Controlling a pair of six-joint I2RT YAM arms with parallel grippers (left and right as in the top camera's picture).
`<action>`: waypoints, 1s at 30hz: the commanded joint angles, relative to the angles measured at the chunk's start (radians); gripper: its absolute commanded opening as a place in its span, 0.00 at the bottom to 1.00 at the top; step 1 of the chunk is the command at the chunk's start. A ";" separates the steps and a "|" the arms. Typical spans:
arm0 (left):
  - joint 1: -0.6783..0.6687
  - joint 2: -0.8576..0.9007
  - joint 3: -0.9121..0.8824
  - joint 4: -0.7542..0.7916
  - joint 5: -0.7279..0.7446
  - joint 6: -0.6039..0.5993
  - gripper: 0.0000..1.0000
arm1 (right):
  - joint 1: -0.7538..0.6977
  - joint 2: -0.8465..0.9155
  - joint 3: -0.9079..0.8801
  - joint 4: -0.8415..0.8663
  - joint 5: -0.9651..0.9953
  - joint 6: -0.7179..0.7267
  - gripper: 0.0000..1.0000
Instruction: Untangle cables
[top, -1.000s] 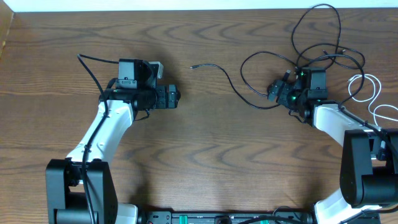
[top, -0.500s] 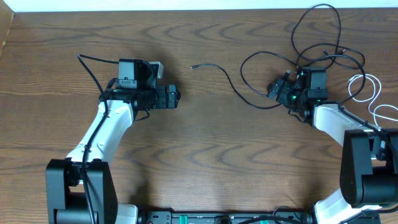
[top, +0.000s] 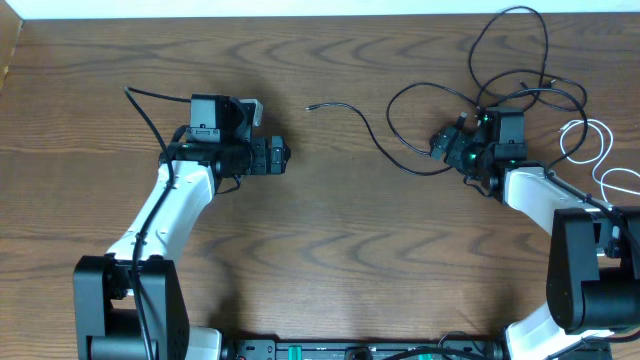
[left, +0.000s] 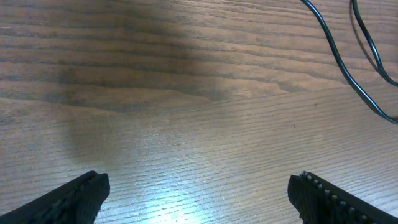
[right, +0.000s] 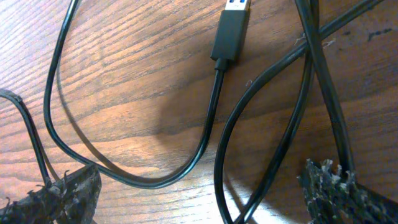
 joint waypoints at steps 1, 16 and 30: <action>0.004 0.000 0.006 0.000 0.013 0.018 0.98 | 0.011 0.016 -0.014 -0.017 -0.024 0.029 0.99; 0.004 -0.172 0.005 -0.001 0.005 0.018 0.98 | 0.011 0.016 -0.014 -0.018 -0.024 0.029 0.99; 0.004 -0.611 0.006 -0.001 0.005 0.018 0.98 | 0.011 0.016 -0.014 -0.018 -0.024 0.029 0.99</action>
